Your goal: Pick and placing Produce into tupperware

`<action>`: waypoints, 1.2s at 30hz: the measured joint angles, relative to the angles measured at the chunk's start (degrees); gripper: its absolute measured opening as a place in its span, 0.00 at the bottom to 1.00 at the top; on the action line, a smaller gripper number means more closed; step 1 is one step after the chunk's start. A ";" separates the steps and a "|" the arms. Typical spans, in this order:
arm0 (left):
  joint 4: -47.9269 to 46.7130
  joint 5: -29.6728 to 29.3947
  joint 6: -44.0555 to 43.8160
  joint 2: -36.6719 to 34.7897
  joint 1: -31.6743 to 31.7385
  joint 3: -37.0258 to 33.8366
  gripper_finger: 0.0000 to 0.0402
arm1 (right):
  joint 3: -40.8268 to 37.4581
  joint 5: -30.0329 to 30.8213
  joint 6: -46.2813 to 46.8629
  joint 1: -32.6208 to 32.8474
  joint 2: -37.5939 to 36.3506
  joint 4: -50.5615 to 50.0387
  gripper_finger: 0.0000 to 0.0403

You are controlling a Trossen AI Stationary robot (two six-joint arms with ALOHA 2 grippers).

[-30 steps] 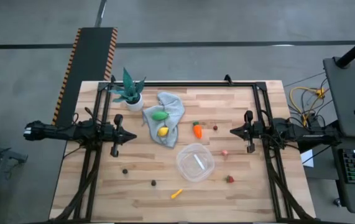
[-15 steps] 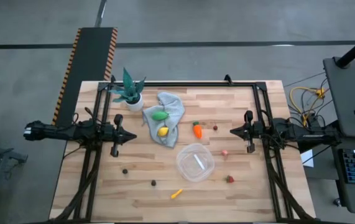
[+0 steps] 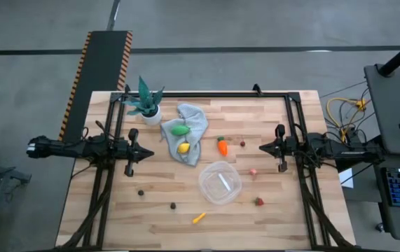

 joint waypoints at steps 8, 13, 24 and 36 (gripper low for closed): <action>0.02 0.00 0.02 0.02 0.02 0.00 0.00 | 0.00 0.00 0.00 0.01 -0.01 0.00 0.02; 0.03 0.00 0.10 0.04 0.01 0.00 0.00 | 0.01 0.00 0.00 0.02 0.00 0.00 0.02; 4.02 -1.09 0.13 0.12 0.02 0.00 0.00 | 0.02 0.00 0.02 0.00 -0.01 0.07 0.02; 8.09 -7.60 1.72 0.14 0.13 0.02 0.00 | 1.01 8.30 1.39 -0.04 1.44 3.54 0.04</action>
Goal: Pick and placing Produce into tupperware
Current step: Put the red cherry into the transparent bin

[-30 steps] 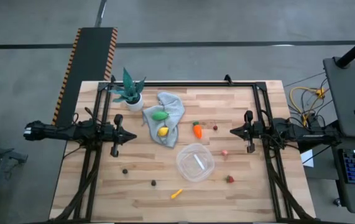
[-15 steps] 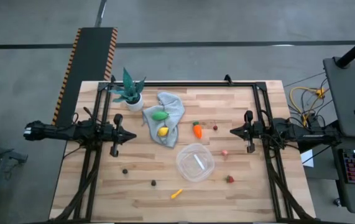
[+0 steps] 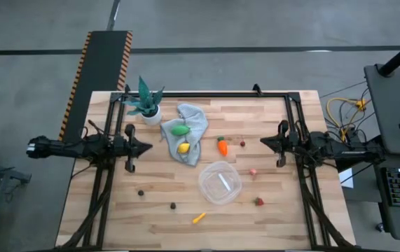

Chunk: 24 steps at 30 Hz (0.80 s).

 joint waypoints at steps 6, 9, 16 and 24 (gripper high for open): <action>2.38 -2.28 8.35 -0.44 0.02 0.21 0.00 | 6.65 0.02 3.99 0.09 8.72 -1.25 0.23; 1.78 -2.33 8.35 -0.06 0.02 -0.08 0.00 | 10.76 0.63 4.03 0.07 15.47 -1.44 0.37; 0.42 -3.67 7.48 1.83 0.02 -0.09 0.00 | 22.83 13.98 4.85 0.04 35.52 -6.83 0.61; 1.66 -3.67 14.78 2.35 0.02 -0.11 0.00 | 37.44 26.28 15.45 0.02 55.57 -18.42 0.65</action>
